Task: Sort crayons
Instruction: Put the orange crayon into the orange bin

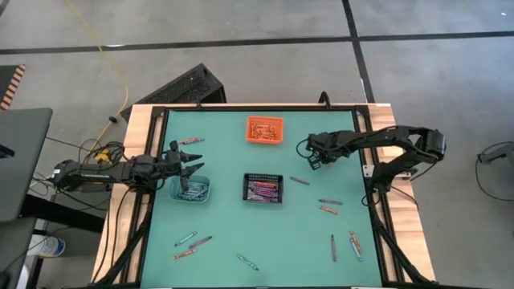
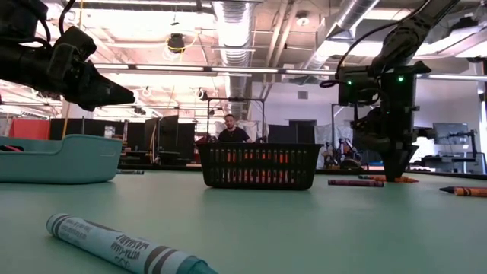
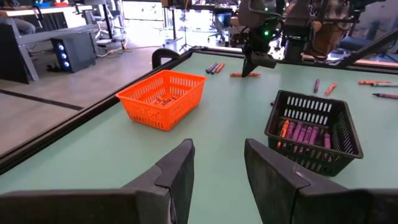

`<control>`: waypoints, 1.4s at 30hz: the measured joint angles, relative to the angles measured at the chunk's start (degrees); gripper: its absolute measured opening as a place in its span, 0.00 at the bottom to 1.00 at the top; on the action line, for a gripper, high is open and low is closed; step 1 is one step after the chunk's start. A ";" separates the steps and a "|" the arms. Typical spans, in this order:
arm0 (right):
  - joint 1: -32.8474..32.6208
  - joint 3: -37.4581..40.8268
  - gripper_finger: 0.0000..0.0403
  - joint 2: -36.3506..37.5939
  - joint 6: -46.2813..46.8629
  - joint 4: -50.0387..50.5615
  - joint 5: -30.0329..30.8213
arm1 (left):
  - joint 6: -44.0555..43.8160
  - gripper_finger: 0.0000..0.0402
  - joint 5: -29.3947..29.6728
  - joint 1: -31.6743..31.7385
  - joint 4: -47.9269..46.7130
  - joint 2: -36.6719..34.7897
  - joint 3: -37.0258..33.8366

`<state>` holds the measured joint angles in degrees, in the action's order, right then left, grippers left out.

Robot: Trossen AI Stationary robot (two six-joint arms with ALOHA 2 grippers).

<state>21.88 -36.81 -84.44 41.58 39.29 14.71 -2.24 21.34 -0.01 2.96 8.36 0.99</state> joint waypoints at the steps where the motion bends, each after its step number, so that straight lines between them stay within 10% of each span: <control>1: 0.13 -0.60 0.02 -0.09 -0.86 0.11 -0.13 | -0.04 0.32 0.00 0.00 0.00 0.00 0.00; 15: -4.98 -14.79 0.00 1.92 -17.90 -11.87 -0.30 | -0.07 0.32 0.00 0.00 0.00 -0.01 0.02; 22: -5.74 -21.82 0.00 -6.84 -44.77 -26.65 0.27 | -0.16 0.32 0.00 0.00 0.00 -0.02 0.02; 42: -1.46 -54.02 0.15 -30.91 -58.55 -2.54 3.67 | -0.16 0.32 -0.02 0.00 0.00 -0.01 0.02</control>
<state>20.41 -90.83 -115.35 -16.97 36.75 18.38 -2.39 21.32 -0.01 2.96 8.35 1.02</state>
